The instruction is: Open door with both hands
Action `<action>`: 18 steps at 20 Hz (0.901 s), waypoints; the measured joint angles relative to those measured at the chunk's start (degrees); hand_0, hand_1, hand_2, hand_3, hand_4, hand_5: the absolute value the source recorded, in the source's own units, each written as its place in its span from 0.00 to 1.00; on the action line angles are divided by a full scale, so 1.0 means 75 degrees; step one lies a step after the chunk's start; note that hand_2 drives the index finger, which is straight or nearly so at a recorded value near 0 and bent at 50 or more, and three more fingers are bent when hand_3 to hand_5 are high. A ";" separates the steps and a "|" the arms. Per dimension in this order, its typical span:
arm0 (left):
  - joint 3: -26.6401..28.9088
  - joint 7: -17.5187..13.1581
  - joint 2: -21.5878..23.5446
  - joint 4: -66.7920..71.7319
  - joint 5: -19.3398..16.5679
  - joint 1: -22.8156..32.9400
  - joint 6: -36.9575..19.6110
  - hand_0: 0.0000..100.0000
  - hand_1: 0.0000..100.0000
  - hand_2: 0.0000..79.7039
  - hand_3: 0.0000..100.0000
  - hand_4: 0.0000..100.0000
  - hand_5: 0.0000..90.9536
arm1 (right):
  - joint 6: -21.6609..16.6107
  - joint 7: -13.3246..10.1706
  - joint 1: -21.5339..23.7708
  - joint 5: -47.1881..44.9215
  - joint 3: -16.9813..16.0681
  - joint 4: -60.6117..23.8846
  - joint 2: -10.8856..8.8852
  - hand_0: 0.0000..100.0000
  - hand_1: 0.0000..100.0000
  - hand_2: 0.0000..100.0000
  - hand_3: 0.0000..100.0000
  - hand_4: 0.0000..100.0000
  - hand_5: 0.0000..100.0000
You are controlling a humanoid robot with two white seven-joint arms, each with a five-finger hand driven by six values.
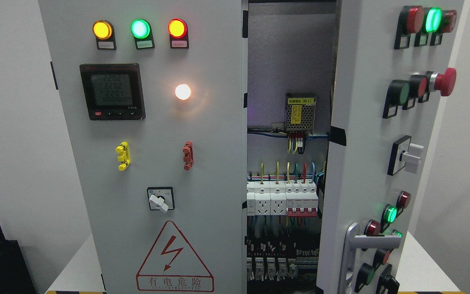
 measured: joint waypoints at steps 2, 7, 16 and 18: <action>0.0000 -0.0007 0.0008 0.0000 0.0000 0.0000 0.0000 0.00 0.00 0.00 0.00 0.03 0.00 | 0.0000 0.0000 0.0000 -0.0001 0.0000 0.0000 0.0000 0.00 0.00 0.00 0.00 0.00 0.00; 0.0000 0.0002 0.0007 -0.0001 0.0005 0.0000 -0.0002 0.00 0.00 0.00 0.00 0.03 0.00 | 0.0000 0.0000 0.0000 -0.0001 0.0000 0.0000 0.0000 0.00 0.00 0.00 0.00 0.00 0.00; -0.0081 -0.0291 0.0001 -0.0331 -0.0033 0.0188 0.0017 0.00 0.00 0.00 0.00 0.03 0.00 | -0.0001 0.0001 0.0000 0.0001 0.0000 0.0000 0.0000 0.00 0.00 0.00 0.00 0.00 0.00; -0.0123 -0.0368 0.0008 -0.0736 -0.0041 0.0450 0.0141 0.00 0.00 0.00 0.00 0.03 0.00 | -0.0001 0.0000 0.0000 0.0001 0.0000 0.0000 0.0000 0.00 0.00 0.00 0.00 0.00 0.00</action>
